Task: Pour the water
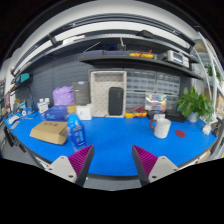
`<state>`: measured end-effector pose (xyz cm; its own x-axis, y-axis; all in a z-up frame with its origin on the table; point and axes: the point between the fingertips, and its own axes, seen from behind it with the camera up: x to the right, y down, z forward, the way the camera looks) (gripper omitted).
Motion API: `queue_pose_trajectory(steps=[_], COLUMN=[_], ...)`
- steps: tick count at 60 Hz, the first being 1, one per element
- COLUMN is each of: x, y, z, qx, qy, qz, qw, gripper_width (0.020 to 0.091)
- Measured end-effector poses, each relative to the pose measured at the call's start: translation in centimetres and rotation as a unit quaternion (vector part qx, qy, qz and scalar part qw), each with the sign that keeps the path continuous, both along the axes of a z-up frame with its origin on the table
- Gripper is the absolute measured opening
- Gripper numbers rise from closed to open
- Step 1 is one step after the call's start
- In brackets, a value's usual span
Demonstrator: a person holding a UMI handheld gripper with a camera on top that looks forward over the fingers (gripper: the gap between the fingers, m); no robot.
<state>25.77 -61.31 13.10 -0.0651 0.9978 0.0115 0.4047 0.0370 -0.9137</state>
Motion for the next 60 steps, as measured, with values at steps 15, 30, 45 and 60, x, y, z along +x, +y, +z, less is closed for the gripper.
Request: queue_pose_trajectory(steps=[15,30,45,60], x=[-1.9,-8.5,-13.0,-13.6], y=[-11.2,-14.7,-14.6,-14.7], z=[-3.3,-4.6,-5.9,-5.5], qx=[-0.013,0.001,0.001,-0.01], qy=[-0.006,0.014,0.052,0.088], qz=[0.036,0.039,0.026,0.042], qw=[0.999,0.999,0.998,0.995], gripper_width=[0.077,0.077,0.0624,0.0365])
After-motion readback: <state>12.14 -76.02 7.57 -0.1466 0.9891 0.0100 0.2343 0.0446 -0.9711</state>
